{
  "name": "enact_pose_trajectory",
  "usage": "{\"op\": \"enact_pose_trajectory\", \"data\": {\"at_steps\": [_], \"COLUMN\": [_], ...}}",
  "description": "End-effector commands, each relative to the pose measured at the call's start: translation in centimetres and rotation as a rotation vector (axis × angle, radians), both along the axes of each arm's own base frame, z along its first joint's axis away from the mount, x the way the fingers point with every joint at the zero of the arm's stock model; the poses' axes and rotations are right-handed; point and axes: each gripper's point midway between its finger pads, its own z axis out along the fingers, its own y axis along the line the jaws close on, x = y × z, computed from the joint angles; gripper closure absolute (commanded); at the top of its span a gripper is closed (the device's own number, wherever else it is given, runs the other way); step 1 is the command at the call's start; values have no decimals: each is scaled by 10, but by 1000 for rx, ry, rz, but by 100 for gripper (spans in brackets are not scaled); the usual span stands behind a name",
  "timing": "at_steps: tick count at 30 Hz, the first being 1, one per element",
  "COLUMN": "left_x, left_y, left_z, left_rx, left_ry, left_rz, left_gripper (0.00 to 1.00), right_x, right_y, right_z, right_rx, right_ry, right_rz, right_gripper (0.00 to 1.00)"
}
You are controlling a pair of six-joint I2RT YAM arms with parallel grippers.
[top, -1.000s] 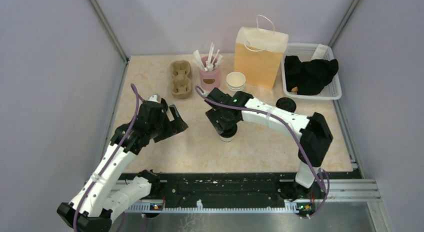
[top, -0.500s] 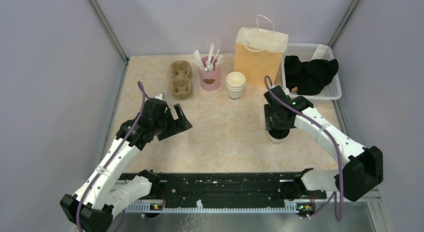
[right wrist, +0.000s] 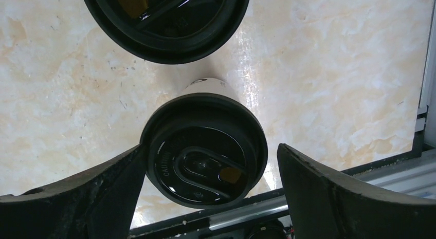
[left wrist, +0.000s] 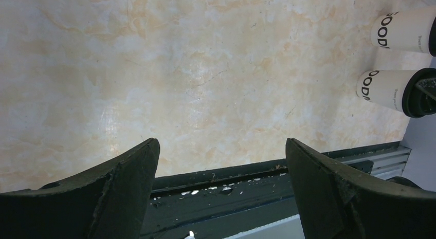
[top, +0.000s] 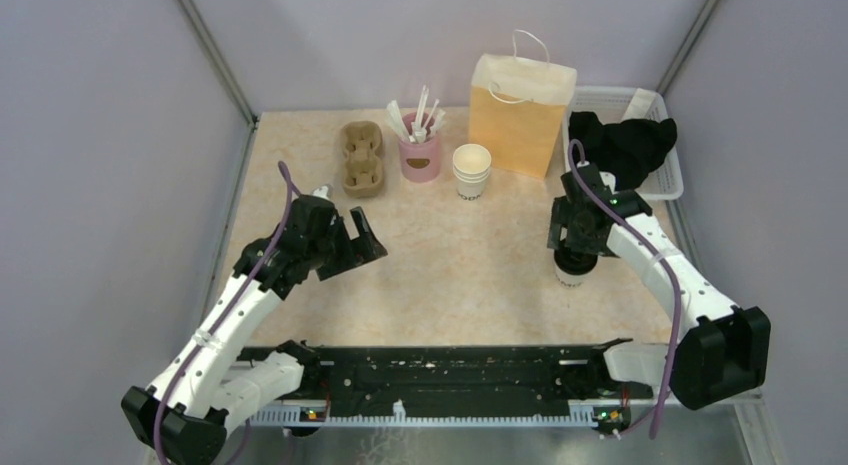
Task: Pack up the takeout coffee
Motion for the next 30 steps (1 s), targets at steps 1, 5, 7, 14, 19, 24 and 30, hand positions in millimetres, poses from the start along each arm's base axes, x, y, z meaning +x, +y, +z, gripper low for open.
{"op": "enact_pose_trajectory", "data": {"at_steps": [1, 5, 7, 14, 19, 24, 30], "left_x": [10, 12, 12, 11, 3, -6, -11], "left_y": [-4, -5, -7, -10, -6, -1, -2], "left_z": [20, 20, 21, 28, 34, 39, 51], "left_rx": [-15, -15, -23, -40, -48, -69, -91], "left_ry": [-64, -60, -61, -71, -75, -80, -90], "left_rz": [-18, -20, -23, -40, -29, -5, -11], "left_gripper": [2, 2, 2, 2, 2, 2, 2], "right_x": [5, 4, 5, 13, 25, 35, 32], "right_y": [4, 6, 7, 18, 33, 49, 68], "right_z": [29, 53, 62, 78, 97, 108, 107], "right_rx": [31, 51, 61, 102, 162, 229, 333], "right_ry": [-70, -113, -129, -187, -239, -267, -265], "right_rz": [41, 69, 78, 145, 187, 223, 265], "right_gripper": [2, 1, 1, 1, 2, 2, 2]}}
